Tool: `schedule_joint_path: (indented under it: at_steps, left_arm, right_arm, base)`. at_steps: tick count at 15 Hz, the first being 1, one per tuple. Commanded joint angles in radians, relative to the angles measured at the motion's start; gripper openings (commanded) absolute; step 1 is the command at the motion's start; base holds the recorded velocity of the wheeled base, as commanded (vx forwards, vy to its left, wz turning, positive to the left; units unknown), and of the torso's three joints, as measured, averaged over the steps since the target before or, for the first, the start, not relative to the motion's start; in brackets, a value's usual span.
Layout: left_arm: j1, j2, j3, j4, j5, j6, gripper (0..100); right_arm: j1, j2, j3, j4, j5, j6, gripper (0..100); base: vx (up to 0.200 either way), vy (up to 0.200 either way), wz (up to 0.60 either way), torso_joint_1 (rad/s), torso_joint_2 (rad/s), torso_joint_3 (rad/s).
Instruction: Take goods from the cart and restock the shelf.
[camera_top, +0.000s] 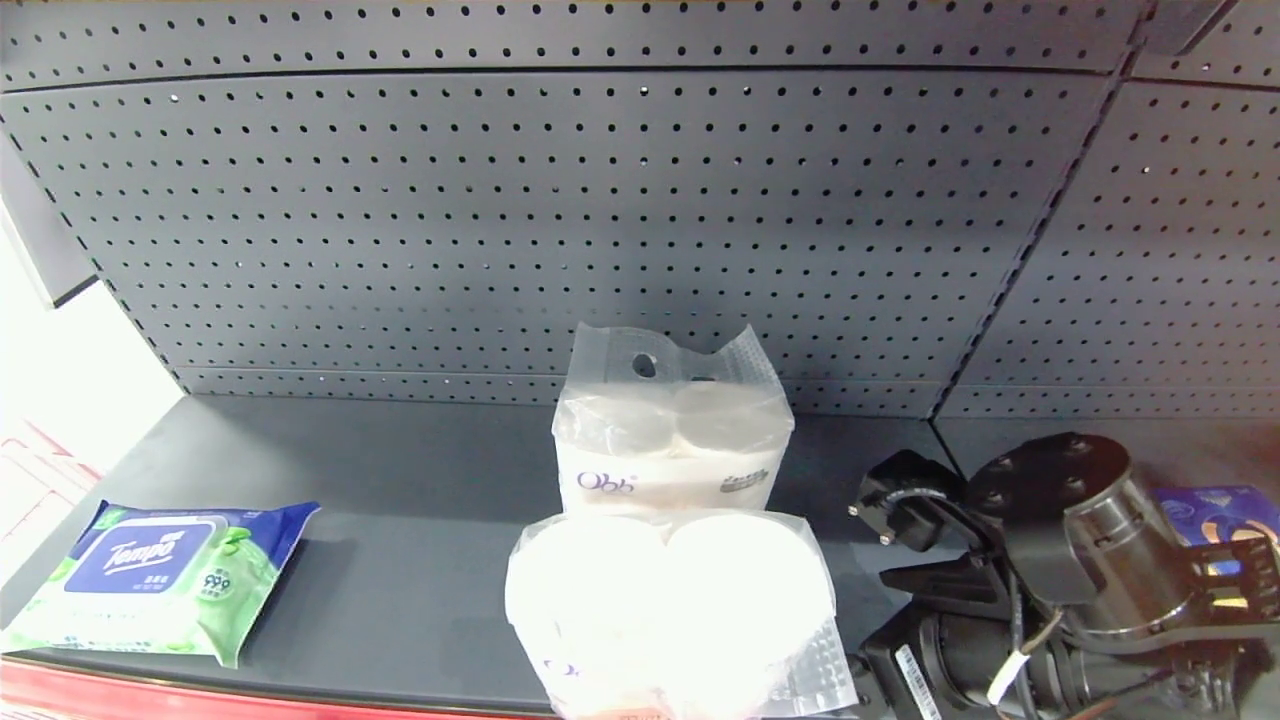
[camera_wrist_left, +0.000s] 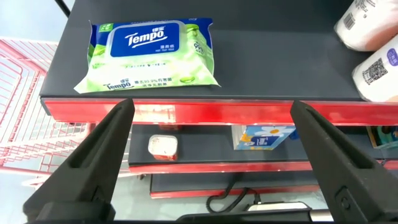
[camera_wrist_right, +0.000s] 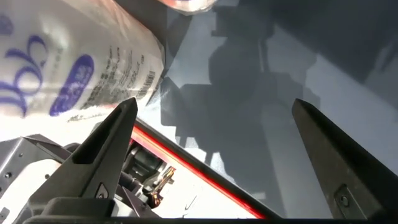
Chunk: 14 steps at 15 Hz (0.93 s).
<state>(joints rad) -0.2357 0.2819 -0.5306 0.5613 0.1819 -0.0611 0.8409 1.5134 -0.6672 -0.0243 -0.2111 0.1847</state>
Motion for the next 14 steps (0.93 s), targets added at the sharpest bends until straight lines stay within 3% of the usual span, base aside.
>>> schedule_joint_path:
  at_steps: [1,4,8,11,12,14]
  left_arm:
    - [0.000,0.002,0.000,0.000,0.001,0.000,100]
    - [-0.004,0.005,0.001,-0.001,-0.009,0.001,100]
    - [-0.010,-0.010,0.049,-0.047,-0.081,0.000,100]
    - [-0.010,-0.050,0.110,-0.098,-0.130,0.000,100]
    - [-0.008,-0.079,0.124,-0.095,-0.154,-0.002,100]
    - [-0.005,-0.125,0.161,-0.092,-0.153,-0.003,100]
  right_arm:
    - [-0.006,-0.055,0.037,0.001,-0.017,-0.002,100]
    - [-0.036,-0.222,0.141,0.001,-0.091,-0.008,100]
    - [-0.223,-0.519,0.202,0.012,-0.208,-0.097,100]
    - [-0.463,-0.757,0.252,0.015,-0.220,-0.298,100]
    - [-0.652,-0.840,0.232,0.081,-0.225,-0.363,100]
    - [-0.878,-0.946,0.167,0.290,-0.199,-0.369,100]
  base:
    - [0.000,0.000,0.00,0.000,0.00,0.000]
    - [0.000,0.000,0.00,0.000,0.00,0.000]
    - [0.000,0.000,0.00,0.000,0.00,0.000]
    - [0.000,0.000,0.00,0.000,0.00,0.000]
    - [0.000,0.000,0.00,0.000,0.00,0.000]
    - [0.000,0.000,0.00,0.000,0.00,0.000]
